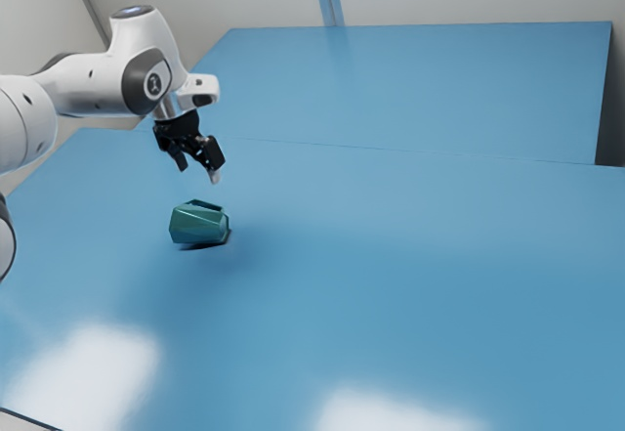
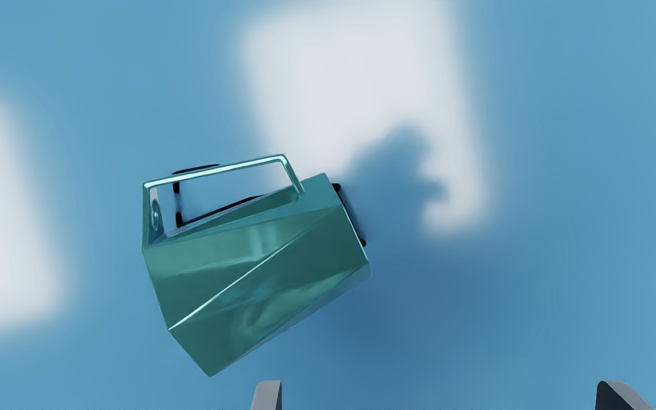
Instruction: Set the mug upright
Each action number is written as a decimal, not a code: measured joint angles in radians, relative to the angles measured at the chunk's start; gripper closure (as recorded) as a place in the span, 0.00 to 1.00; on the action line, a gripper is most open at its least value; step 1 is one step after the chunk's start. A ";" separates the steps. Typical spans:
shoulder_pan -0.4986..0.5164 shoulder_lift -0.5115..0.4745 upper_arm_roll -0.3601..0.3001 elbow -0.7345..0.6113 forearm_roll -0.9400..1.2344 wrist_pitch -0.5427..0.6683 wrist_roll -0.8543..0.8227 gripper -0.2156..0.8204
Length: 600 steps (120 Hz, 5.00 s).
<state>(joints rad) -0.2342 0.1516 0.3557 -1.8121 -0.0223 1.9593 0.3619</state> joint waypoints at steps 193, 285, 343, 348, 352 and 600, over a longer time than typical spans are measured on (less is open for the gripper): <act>0.427 0.318 0.023 0.057 -0.858 -0.201 0.549 0.21; 0.537 0.373 -0.088 0.109 -0.945 -0.272 0.700 0.89; 0.450 0.314 -0.097 0.155 -0.944 -0.291 0.719 0.95; 0.429 0.310 -0.091 0.161 -0.922 -0.285 0.718 0.95; 0.409 0.305 -0.088 0.166 -0.896 -0.278 0.716 0.95; 0.106 0.313 -0.149 0.226 -0.077 0.119 0.521 0.33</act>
<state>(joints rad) -0.1281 0.4650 0.2065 -1.5862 -0.0997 2.0784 0.8830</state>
